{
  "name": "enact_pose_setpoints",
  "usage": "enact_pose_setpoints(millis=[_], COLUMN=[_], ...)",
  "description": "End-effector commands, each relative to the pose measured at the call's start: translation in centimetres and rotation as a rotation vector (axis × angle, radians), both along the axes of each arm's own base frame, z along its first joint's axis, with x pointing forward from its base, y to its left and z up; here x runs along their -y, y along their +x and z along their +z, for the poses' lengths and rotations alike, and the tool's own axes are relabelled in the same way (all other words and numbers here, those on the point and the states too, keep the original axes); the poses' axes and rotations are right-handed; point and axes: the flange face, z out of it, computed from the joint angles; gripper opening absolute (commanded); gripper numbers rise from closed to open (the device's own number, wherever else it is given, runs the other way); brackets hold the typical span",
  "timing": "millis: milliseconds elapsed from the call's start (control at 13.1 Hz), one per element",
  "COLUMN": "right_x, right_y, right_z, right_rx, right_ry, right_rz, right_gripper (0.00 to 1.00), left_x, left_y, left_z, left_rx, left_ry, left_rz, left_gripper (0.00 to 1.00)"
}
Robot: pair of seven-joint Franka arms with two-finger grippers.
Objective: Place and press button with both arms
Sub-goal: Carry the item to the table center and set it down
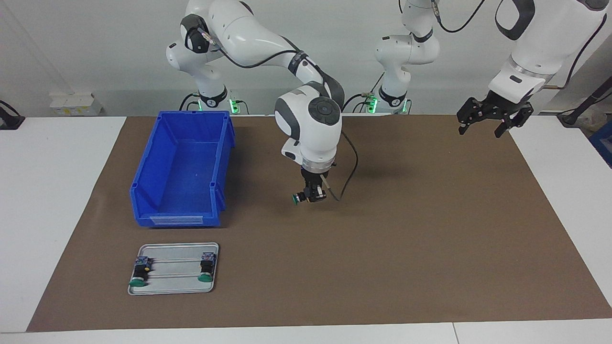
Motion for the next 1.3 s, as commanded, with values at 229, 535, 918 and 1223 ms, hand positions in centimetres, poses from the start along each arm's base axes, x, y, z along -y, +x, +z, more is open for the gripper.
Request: enact_pose_setpoints(millis=[229, 535, 918, 1223], right_x=[-2.5, -1.5, -1.1, 0.0], right_y=[0.4, 0.0, 0.0, 0.6], right_z=[-2.5, -5.0, -6.5, -5.4], right_rx=[0.038, 0.015, 0.023, -0.018], right_ry=[0.042, 0.049, 0.057, 0.005], right_rz=[-0.166, -0.206, -0.215, -0.217], right_gripper=[0.05, 0.25, 0.71, 0.79], left_x=[-0.3, -0.3, -0.2, -0.3], left_y=[-0.4, -0.4, -0.4, -0.4], left_z=[0.4, 0.4, 0.4, 0.4], left_rx=[0.0, 0.0, 0.002, 0.002], left_ry=[0.015, 0.015, 0.015, 0.015], left_rz=[-0.006, -0.007, -0.009, -0.007], left_gripper=[1.0, 1.0, 1.0, 1.0])
